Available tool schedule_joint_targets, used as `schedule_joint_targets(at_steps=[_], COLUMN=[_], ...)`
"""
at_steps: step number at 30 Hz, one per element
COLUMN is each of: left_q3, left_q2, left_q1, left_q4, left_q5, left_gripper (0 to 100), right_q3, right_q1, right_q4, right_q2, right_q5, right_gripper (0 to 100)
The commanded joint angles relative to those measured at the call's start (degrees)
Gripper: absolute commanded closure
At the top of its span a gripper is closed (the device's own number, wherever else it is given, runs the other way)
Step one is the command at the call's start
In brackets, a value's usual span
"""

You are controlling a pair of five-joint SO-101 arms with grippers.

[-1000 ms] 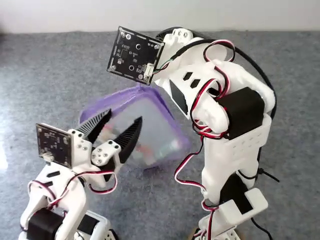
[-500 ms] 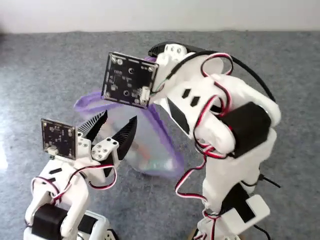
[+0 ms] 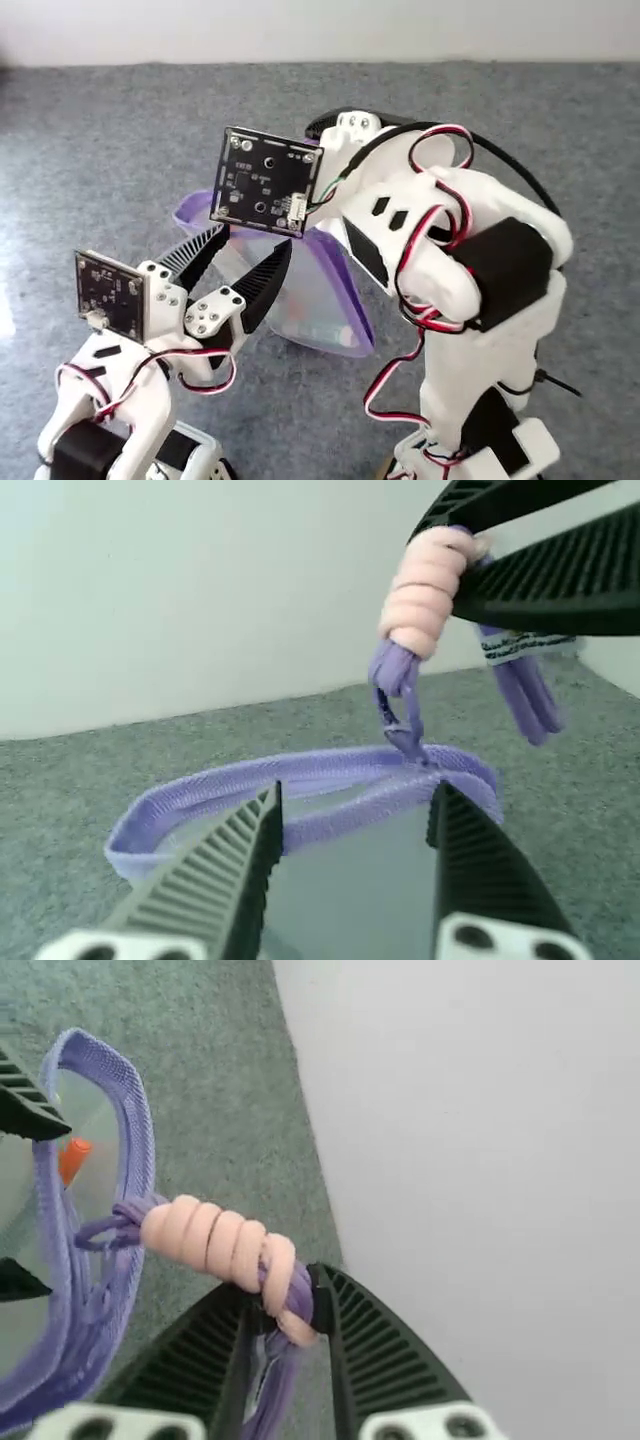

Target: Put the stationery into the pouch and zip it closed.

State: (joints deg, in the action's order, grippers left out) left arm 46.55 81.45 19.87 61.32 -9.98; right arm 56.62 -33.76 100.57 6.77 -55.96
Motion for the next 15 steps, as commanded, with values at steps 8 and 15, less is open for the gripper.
schedule_joint_targets(at_steps=[8, 15], left_q3=[0.22, 0.04], left_q2=[0.18, 0.26], left_q1=[0.35, -1.49], left_q4=[1.41, 1.93], left_q5=[0.18, 0.09], left_gripper=[77, 77], right_q3=[-0.09, -9.49], right_q1=[-1.45, 6.46], right_q4=[2.24, 2.15], right_q2=[1.89, 2.07], right_q5=[2.20, 7.91], right_gripper=[99.0, 99.0])
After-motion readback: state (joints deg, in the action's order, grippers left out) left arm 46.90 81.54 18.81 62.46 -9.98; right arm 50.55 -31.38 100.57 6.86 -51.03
